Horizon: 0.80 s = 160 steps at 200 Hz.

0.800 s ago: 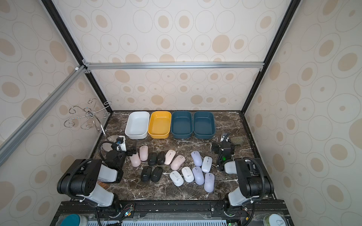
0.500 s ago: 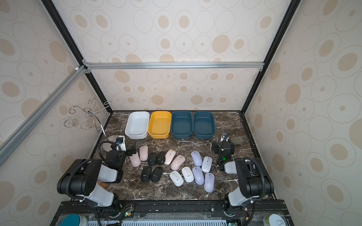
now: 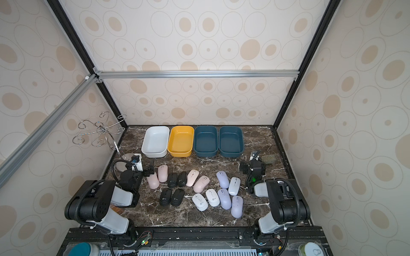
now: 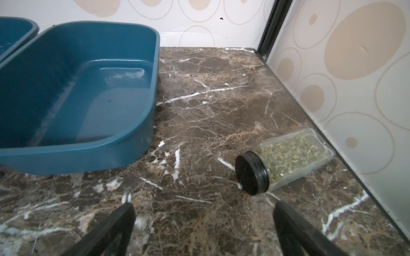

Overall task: Place the mice by color into the storage box
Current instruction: Pick up the mouse from the center of the board.

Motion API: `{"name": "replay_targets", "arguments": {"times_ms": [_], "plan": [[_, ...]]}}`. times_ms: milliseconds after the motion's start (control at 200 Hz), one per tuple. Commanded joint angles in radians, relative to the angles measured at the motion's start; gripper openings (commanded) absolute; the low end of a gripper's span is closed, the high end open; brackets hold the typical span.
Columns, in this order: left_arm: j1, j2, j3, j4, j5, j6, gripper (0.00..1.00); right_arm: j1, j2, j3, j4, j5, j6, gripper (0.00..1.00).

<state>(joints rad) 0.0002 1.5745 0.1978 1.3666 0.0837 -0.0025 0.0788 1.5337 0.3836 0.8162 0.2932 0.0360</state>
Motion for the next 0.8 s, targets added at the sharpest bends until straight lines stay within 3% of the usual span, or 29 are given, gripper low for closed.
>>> {"name": "replay_targets", "arguments": {"times_ms": [0,250,320,375,580,630,795], "plan": [[0.007,0.009,0.022,0.004,-0.005,-0.001,1.0,0.008,0.01,0.019,0.025,0.02,-0.009,1.0],[0.006,-0.027,-0.016,0.053,-0.088,-0.027,1.0,0.011,-0.002,0.009,0.061,0.036,-0.017,0.99],[0.001,-0.118,-0.067,0.065,-0.167,-0.048,1.0,0.01,-0.033,0.041,-0.06,0.038,0.002,0.99],[-0.007,-0.217,-0.088,0.018,-0.22,-0.051,1.0,0.016,-0.017,0.029,-0.009,0.037,-0.019,0.99],[-0.042,-0.494,-0.019,-0.192,-0.249,-0.091,1.0,0.036,-0.044,0.035,-0.001,0.074,-0.043,0.99],[-0.045,-0.551,0.02,-0.27,-0.22,-0.083,1.0,0.068,-0.116,0.121,-0.221,0.168,-0.043,0.99],[-0.049,-0.686,0.224,-0.569,-0.16,-0.172,1.0,0.075,-0.241,0.428,-0.818,0.114,0.12,0.99]]}}
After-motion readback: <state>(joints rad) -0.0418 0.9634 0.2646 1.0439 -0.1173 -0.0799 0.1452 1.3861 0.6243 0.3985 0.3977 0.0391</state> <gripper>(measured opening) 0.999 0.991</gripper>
